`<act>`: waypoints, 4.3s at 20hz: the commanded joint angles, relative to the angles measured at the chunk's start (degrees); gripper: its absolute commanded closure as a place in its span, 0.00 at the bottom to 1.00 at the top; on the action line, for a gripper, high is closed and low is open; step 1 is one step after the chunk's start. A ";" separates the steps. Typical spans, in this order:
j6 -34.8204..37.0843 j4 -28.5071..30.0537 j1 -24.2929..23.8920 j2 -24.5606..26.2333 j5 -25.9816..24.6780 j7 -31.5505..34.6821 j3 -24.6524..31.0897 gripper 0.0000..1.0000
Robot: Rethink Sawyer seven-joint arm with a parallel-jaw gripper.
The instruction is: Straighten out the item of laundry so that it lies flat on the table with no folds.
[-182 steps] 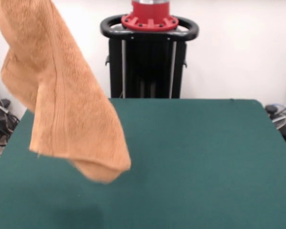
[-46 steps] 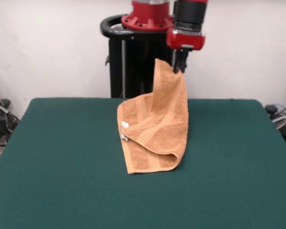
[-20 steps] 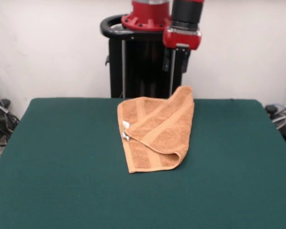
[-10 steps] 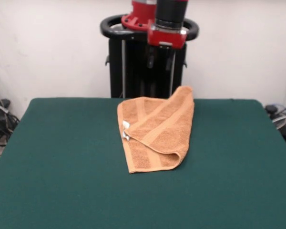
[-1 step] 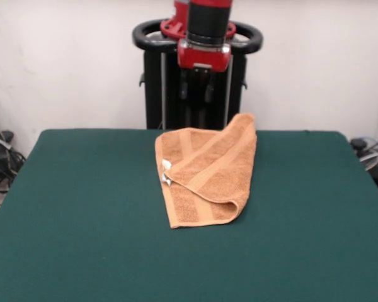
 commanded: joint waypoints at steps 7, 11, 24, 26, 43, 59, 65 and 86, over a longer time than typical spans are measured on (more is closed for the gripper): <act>7.73 -12.90 -3.63 5.07 -2.69 4.28 13.49 0.00; 6.52 -13.54 -3.84 6.28 -3.38 4.74 13.69 0.00; 8.69 -18.99 -7.11 9.94 -5.60 2.54 16.62 0.00; 9.58 -19.51 -7.62 9.76 -5.97 2.11 17.07 0.00; 9.34 -20.85 -8.83 10.46 -9.54 3.03 16.87 0.00; 9.69 -22.64 -9.52 11.38 -11.70 3.52 17.08 0.00; 7.89 -23.37 -8.04 12.77 -11.92 4.25 15.62 0.00; 6.10 -24.16 -6.62 14.30 -12.92 5.30 13.55 0.00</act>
